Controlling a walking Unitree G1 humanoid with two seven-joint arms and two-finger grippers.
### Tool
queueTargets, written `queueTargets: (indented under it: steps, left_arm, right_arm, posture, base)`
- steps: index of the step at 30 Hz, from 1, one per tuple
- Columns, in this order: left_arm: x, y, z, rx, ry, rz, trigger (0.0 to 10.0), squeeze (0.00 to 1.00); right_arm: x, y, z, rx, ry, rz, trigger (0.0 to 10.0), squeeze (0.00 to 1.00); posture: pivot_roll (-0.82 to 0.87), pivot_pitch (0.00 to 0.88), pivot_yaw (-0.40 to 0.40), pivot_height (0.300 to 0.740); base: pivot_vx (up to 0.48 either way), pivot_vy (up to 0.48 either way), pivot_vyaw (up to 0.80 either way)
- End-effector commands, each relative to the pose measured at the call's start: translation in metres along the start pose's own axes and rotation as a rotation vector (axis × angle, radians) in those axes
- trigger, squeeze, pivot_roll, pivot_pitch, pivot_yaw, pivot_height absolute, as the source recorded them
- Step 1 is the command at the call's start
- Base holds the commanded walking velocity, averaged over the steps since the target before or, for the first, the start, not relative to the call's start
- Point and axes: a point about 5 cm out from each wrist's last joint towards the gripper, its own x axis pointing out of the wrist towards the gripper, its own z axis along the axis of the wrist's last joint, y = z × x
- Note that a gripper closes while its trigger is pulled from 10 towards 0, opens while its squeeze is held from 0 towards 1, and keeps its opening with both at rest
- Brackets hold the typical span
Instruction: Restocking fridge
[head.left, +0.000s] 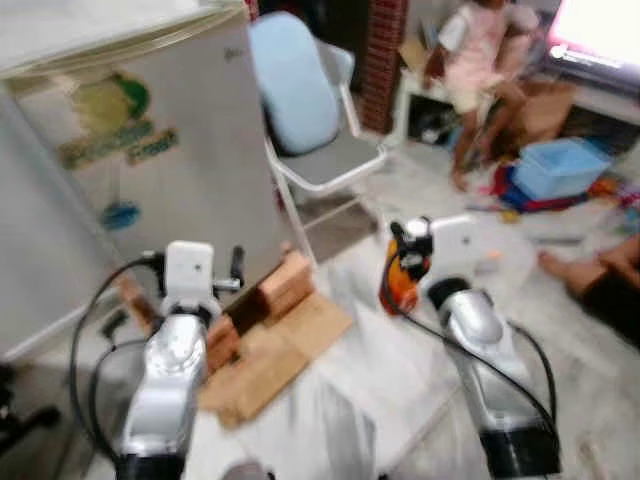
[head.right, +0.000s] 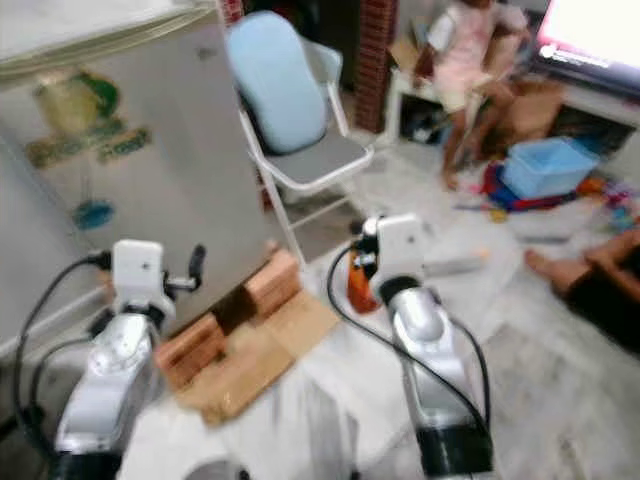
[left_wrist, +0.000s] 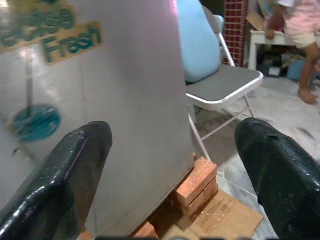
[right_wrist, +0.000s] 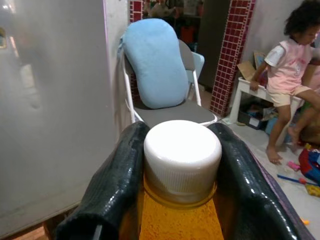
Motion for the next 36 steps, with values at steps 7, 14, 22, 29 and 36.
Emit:
queueTargets:
  steps: [7, 14, 22, 29, 36]
  left_arm:
    - [0.0023, -0.0008, 0.0066, 0.031, -0.021, -0.02, 10.0, 0.0]
    - [0.0041, -0.0025, 0.007, 0.015, -0.017, -0.012, 10.0, 0.0]
    - [0.0032, 0.0001, 0.0101, -0.005, -0.048, -0.003, 10.0, 0.0]
    - [0.0037, 0.0017, 0.0133, -0.008, -0.064, -0.005, 10.0, 0.0]
    - [0.0039, 0.0027, 0.0146, -0.03, -0.07, -0.012, 10.0, 0.0]
  right_arm:
    - [0.0002, -0.0039, 0.0105, 0.013, -0.041, -0.025, 10.0, 0.0]
    - [-0.0013, -0.0031, 0.0101, 0.014, -0.04, -0.023, 10.0, 0.0]
    - [0.0013, -0.0012, 0.0133, -0.008, -0.055, 0.005, 10.0, 0.0]
    - [0.0042, 0.0012, 0.0175, -0.014, -0.065, 0.018, 10.0, 0.0]
    - [0.0042, 0.0011, 0.0169, -0.008, -0.06, 0.014, 10.0, 0.0]
  posture:
    - [0.01, 0.0, 0.02, 0.74]
    - [0.0, 0.0, 0.014, 0.74]
    - [0.01, 0.0, 0.004, 0.74]
    - [0.01, 0.0, 0.0, 0.74]
    - [0.01, 0.0, 0.007, 0.74]
  base:
    - [0.0, 0.48, 0.0]
    - [0.0, 0.48, 0.0]
    - [0.0, 0.135, 0.06]
    - [0.0, 0.0, 0.76]
    - [0.163, 0.202, 0.25]
